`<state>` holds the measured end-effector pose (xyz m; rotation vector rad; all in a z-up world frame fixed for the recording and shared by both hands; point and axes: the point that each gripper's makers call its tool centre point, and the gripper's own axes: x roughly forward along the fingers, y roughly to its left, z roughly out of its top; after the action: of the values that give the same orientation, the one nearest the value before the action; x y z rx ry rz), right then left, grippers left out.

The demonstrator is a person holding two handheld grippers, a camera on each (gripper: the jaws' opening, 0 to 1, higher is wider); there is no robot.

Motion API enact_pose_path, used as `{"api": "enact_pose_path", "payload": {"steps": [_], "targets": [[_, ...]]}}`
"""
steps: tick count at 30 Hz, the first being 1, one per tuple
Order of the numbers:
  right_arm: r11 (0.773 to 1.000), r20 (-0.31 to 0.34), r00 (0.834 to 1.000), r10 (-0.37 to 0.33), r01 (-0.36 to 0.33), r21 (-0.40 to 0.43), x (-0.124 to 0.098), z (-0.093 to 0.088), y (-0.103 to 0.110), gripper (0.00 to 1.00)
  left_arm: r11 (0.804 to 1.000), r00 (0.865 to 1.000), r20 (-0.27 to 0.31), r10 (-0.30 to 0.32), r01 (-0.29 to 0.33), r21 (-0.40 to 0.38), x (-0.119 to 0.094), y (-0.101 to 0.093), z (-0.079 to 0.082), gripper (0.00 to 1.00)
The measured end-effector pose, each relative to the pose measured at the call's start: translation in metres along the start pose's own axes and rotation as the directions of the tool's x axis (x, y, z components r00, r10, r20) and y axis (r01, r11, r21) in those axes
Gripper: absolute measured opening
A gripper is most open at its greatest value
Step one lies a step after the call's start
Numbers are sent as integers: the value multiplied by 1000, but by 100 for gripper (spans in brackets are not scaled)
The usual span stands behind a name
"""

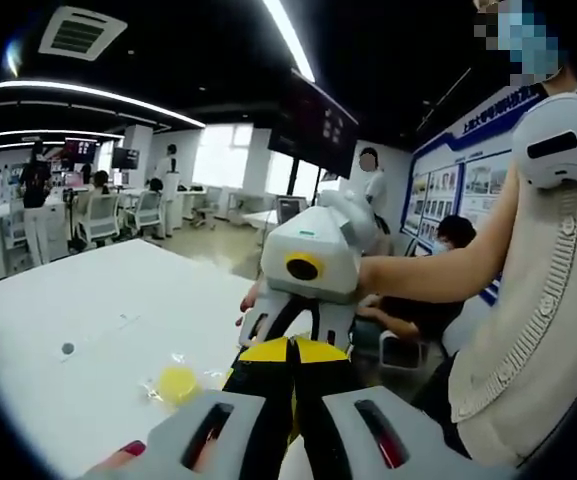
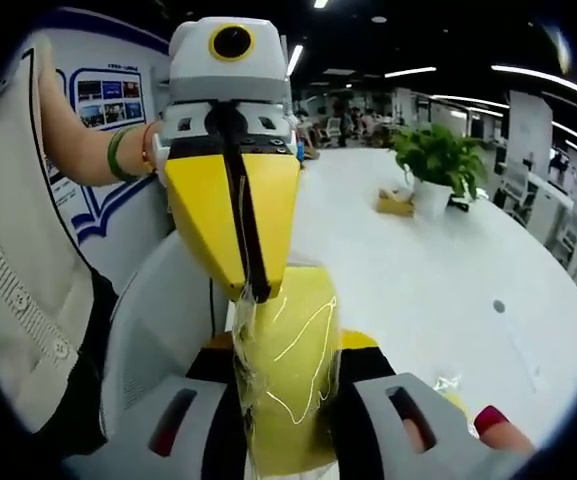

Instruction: Compare the silicone blocks by pressing each to a similar depth, holding the contact briefly, and releasing to observe deformation and rebound differences across the visible hardness samples.

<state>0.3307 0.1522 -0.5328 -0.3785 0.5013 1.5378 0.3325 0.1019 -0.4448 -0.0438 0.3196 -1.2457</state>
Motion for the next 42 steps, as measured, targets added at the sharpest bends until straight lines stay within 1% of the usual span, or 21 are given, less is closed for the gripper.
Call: {"api": "enact_pose_path", "payload": {"steps": [9,23,33,38,42], "targets": [[1000,-8,1000,17,-17,3,4,1,2,26,1000,1000,1,11,-11,-7,-5,1,-2,0],[1000,-24,1000,15,-16,-9,6,2,3,31,1000,1000,16,17,-17,-11,-10,1,-2,0],[1000,-25,1000,-18,18,3,6,4,1,38,1000,999,38,21,-21,-24,-15,1,-1,0],[999,-24,999,-43,43,-10,5,5,-1,42,999,998,53,24,-22,-35,-20,1,0,0],[998,-13,998,-62,62,-2,5,8,0,48,999,998,59,32,-29,-44,-23,2,-1,0]]}}
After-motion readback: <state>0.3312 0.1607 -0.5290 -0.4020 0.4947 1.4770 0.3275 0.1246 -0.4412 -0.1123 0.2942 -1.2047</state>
